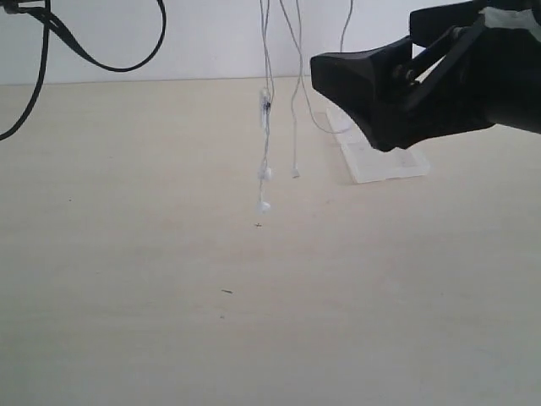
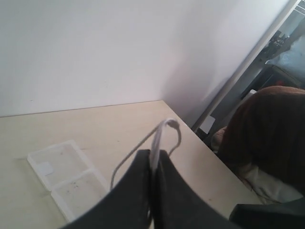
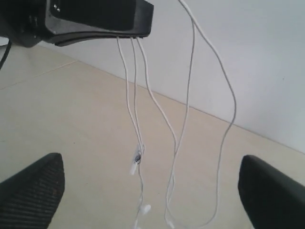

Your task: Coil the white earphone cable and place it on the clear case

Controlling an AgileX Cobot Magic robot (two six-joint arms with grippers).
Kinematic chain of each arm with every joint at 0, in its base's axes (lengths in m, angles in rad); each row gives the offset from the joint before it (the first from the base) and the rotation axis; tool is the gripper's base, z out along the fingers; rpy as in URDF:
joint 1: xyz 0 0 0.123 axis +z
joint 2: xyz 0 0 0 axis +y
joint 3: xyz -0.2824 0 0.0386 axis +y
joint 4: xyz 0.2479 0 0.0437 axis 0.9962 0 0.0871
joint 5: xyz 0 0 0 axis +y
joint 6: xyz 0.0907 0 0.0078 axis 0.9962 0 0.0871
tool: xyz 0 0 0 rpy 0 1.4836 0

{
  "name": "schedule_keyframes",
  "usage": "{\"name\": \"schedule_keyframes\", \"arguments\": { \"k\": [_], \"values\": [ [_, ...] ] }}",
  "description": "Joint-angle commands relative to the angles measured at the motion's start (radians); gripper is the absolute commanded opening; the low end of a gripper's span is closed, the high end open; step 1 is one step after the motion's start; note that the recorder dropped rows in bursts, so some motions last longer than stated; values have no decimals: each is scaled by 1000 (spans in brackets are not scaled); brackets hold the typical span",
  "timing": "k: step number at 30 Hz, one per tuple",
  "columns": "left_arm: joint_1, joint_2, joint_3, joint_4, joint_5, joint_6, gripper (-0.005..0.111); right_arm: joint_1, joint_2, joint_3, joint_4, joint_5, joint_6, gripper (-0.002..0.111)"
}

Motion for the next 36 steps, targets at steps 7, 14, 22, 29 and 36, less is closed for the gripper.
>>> {"name": "schedule_keyframes", "arguments": {
  "k": [7, 14, 22, 29, 36],
  "values": [
    [1, -10, 4, 30, -30, 1, 0, 0, 61, 3, -33, -12, -26, 93],
    [24, -7, 4, 92, -163, 1, 0, -26, 90, 31, -40, -92, -30, 93],
    [146, 55, 4, 125, -466, -7, 0, -100, 116, 164, -40, -335, -28, 93],
    [155, 98, 4, 161, -537, 0, 0, -100, 205, 172, -40, -415, -63, 93],
    [155, 106, 4, 177, -537, 0, 0, -100, 314, 172, -40, -529, -56, 93]
  ]
}}
